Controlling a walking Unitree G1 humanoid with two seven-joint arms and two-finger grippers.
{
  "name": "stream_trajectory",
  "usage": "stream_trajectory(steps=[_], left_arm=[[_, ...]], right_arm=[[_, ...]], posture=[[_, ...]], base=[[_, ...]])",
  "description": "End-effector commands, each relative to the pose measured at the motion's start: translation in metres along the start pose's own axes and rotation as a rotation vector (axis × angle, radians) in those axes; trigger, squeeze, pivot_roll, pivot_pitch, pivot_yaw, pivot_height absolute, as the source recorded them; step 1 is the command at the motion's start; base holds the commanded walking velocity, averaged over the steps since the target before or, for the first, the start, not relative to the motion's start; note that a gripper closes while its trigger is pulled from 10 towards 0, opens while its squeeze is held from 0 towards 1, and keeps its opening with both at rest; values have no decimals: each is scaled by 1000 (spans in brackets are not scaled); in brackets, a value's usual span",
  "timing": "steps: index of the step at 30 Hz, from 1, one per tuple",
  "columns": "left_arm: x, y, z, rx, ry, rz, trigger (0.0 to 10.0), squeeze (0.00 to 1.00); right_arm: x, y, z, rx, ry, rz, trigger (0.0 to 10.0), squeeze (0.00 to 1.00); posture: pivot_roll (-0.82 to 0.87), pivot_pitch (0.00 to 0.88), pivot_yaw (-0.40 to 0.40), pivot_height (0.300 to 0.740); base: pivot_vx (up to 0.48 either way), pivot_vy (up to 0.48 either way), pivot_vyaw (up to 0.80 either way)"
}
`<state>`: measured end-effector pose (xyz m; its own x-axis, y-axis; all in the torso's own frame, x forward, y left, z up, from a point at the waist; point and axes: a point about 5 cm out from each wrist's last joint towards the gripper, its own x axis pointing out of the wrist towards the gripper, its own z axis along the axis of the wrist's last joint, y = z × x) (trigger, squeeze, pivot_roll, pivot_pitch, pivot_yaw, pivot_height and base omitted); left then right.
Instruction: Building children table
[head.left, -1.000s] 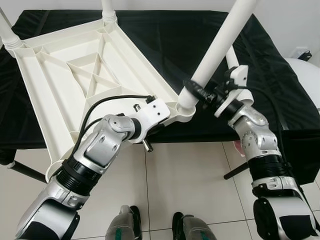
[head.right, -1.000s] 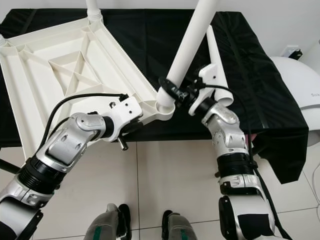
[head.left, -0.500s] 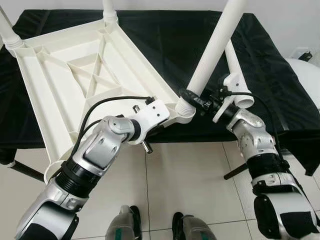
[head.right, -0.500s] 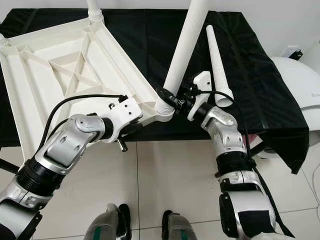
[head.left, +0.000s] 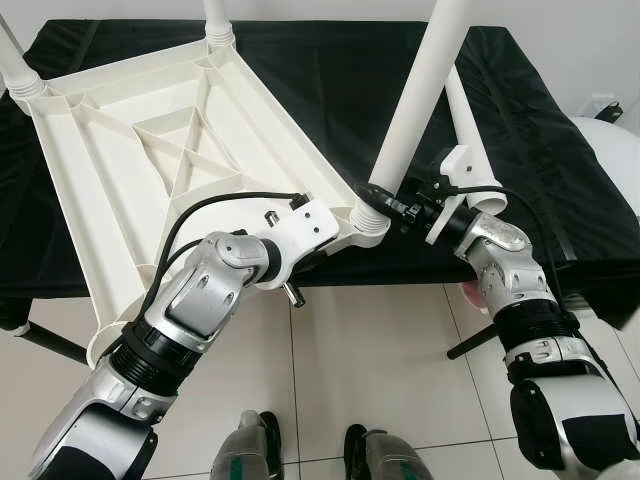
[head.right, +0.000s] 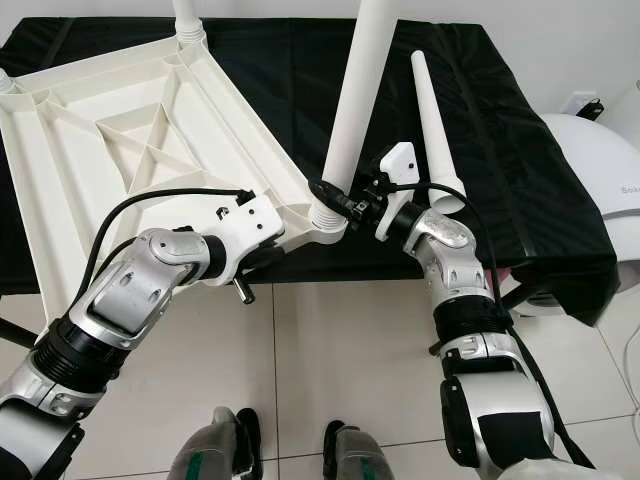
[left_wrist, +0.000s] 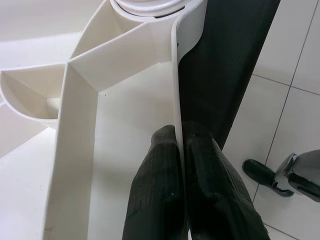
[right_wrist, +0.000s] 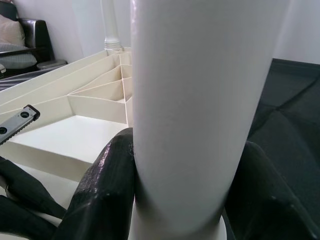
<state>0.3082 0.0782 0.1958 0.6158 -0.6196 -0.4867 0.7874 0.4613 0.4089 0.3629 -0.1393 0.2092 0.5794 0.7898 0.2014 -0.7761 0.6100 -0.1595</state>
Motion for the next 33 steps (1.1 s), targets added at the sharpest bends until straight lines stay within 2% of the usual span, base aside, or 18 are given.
stream_trajectory(steps=[1, 33], left_arm=[[-2, -2, 3, 19, -9, 16, 10000, 0], [-7, 0, 8, 15, -14, 22, 10000, 0]], right_arm=[[1, 5, -8, 3, 34, 34, 10000, 0], [8, 13, -14, -34, 66, 151, 10000, 0]], posture=[[-24, 159, -47, 740], [-10, 180, -42, 740]], base=[[0, 0, 0], [0, 0, 0]])
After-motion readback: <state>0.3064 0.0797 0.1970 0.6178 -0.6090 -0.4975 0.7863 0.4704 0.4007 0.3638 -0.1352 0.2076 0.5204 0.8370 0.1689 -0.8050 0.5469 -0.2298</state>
